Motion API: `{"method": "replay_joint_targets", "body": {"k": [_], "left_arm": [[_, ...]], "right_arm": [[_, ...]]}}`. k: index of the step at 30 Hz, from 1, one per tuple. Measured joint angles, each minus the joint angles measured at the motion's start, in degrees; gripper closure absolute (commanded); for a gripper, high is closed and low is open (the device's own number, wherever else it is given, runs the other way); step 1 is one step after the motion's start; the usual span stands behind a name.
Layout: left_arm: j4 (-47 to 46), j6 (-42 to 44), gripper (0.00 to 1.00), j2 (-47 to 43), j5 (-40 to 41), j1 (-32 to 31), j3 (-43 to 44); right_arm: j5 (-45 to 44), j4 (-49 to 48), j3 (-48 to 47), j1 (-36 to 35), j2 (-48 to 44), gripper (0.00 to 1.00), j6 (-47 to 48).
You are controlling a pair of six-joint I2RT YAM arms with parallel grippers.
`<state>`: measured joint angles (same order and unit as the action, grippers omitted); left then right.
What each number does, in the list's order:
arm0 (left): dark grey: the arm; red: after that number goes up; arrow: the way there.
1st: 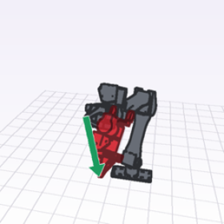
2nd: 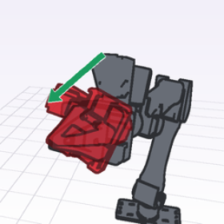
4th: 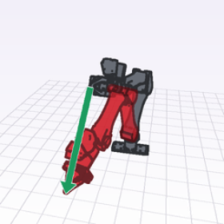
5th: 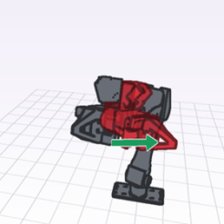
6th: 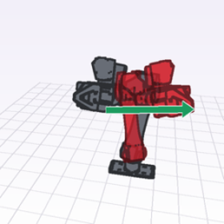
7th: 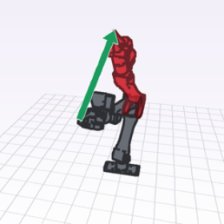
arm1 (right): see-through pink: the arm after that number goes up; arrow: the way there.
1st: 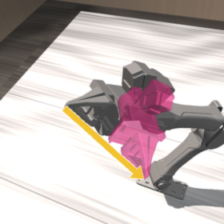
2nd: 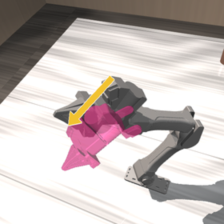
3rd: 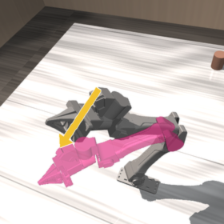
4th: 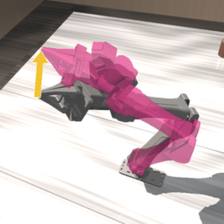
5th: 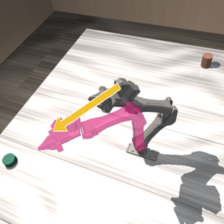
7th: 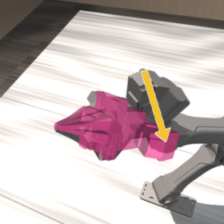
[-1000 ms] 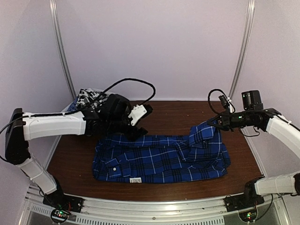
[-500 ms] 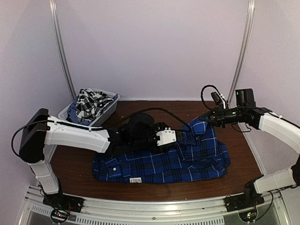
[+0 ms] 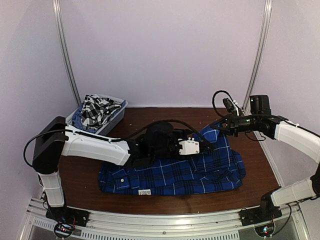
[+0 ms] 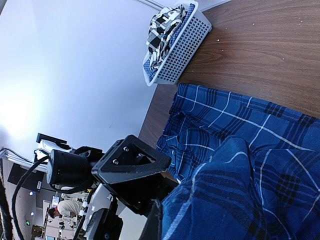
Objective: Fold and stack the long sleeve shirts
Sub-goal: Pass from the right arm to the left
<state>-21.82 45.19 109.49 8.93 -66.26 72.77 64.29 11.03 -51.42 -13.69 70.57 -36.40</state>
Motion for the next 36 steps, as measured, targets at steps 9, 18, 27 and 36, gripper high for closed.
{"method": "replay_joint_targets", "body": {"k": [9,18,27,36], "left_arm": [[0.2,-0.3,0.55,2.3,-4.1,-0.2,2.8],[1.3,-1.4,0.35,2.3,-6.5,-0.4,3.5],[0.2,-1.6,0.25,2.4,-6.4,-0.4,2.5],[-4.3,-0.5,0.26,4.9,-5.7,-0.7,2.0]], "right_arm": [[0.0,-0.7,0.4,-0.2,0.0,1.00,-0.4],[0.1,-1.4,0.9,-0.2,0.0,1.00,-0.4],[0.3,-1.4,0.9,-0.2,0.0,1.00,-0.5],[0.5,-1.4,0.9,-0.2,0.0,1.00,-1.1]]}}
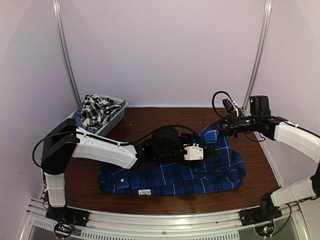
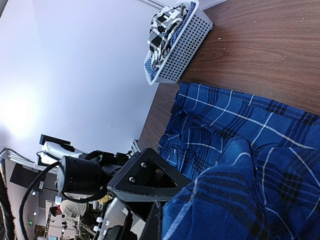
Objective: Fold and stack the long sleeve shirts
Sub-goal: Pass from the right arm to the left
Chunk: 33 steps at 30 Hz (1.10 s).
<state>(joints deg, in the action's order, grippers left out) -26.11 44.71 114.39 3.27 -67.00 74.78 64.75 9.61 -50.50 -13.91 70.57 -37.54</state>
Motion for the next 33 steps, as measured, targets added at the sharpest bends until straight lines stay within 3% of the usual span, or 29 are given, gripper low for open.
{"method": "replay_joint_targets", "body": {"k": [4,8,19,25,29,33], "left_arm": [[-1.0,0.2,0.36,0.6,0.5,-0.2,-0.2],[-2.6,0.0,0.54,0.6,0.6,-0.3,-0.8],[-5.7,-1.9,0.77,-1.1,0.6,-0.3,-4.3],[-6.7,-2.9,0.96,-3.9,0.1,-0.3,-5.8],[-6.9,-3.3,1.00,-4.2,-0.1,-0.3,-5.8],[-6.8,-3.5,1.00,-4.2,-0.1,-0.3,-5.8]], "right_arm": [[0.0,0.0,0.0,0.0,0.0,1.00,-0.2],[0.1,0.0,0.0,0.0,0.0,1.00,-0.1],[0.7,0.0,0.0,0.0,0.0,1.00,0.2],[0.8,0.0,0.0,0.0,0.0,0.98,0.4],[0.8,0.0,0.5,0.0,0.0,0.90,1.2],[0.7,1.0,1.2,0.1,0.0,0.63,2.3]]}}
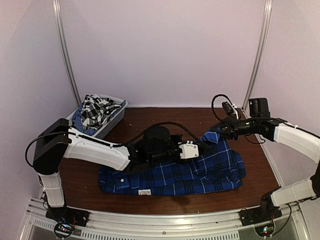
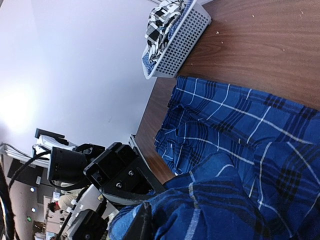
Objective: Fold and stack the long sleeve shirts
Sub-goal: Pass from the right arm to the left
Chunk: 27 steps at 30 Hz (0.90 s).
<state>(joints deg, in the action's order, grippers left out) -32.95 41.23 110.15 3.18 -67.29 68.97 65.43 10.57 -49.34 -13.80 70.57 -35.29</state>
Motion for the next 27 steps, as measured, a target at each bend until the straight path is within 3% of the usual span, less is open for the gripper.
{"method": "replay_joint_targets", "body": {"k": [3,6,17,27], "left_arm": [[0.1,0.0,1.00,0.0,0.0,0.0,0.0],[0.6,-0.5,1.00,-0.2,0.0,0.1,0.0],[3.6,-4.8,1.00,-3.5,-2.4,1.0,0.0],[10.6,-9.0,1.00,-3.8,-5.0,1.0,0.9]], "right_arm": [[-0.7,2.1,0.0,0.0,0.0,0.42,1.6],[-2.3,6.2,-0.8,0.1,-0.1,0.33,4.3],[-15.1,23.0,-9.7,0.9,-7.0,0.29,12.6],[-25.8,31.6,-16.5,2.2,-8.2,0.28,17.3]]}}
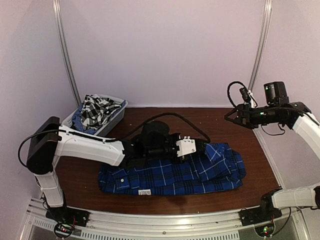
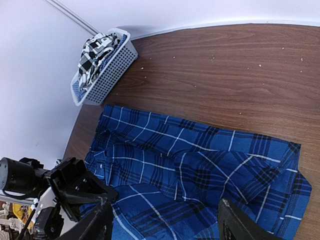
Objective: Fold and stack the long sleeve shirts
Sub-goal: Pass from the right arm to the left, then fold the sleeve at the center of the board.
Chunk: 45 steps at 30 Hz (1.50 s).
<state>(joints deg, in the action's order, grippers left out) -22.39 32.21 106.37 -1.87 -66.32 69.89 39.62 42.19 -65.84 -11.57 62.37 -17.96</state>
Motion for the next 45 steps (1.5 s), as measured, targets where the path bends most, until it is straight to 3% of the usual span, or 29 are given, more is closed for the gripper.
{"method": "replay_joint_targets", "body": {"k": [14,25,30,45], "left_arm": [[21.1,-6.1,1.00,0.0,-6.8,-2.8,13.9],[24.1,-16.2,1.00,-6.2,-17.1,-3.5,15.6],[25.9,-17.6,1.00,-7.6,-22.9,-3.5,17.3],[34.2,-18.8,1.00,-7.3,-29.3,-3.5,17.2]], "right_arm": [[-2.6,-3.3,1.8,3.1,6.7,0.28,1.5],[-2.6,-9.6,4.7,3.3,6.7,0.28,-0.9],[-2.5,-11.8,6.4,3.3,6.7,0.28,-2.2],[-2.6,-18.1,11.2,3.3,9.2,0.29,-3.5]]}}
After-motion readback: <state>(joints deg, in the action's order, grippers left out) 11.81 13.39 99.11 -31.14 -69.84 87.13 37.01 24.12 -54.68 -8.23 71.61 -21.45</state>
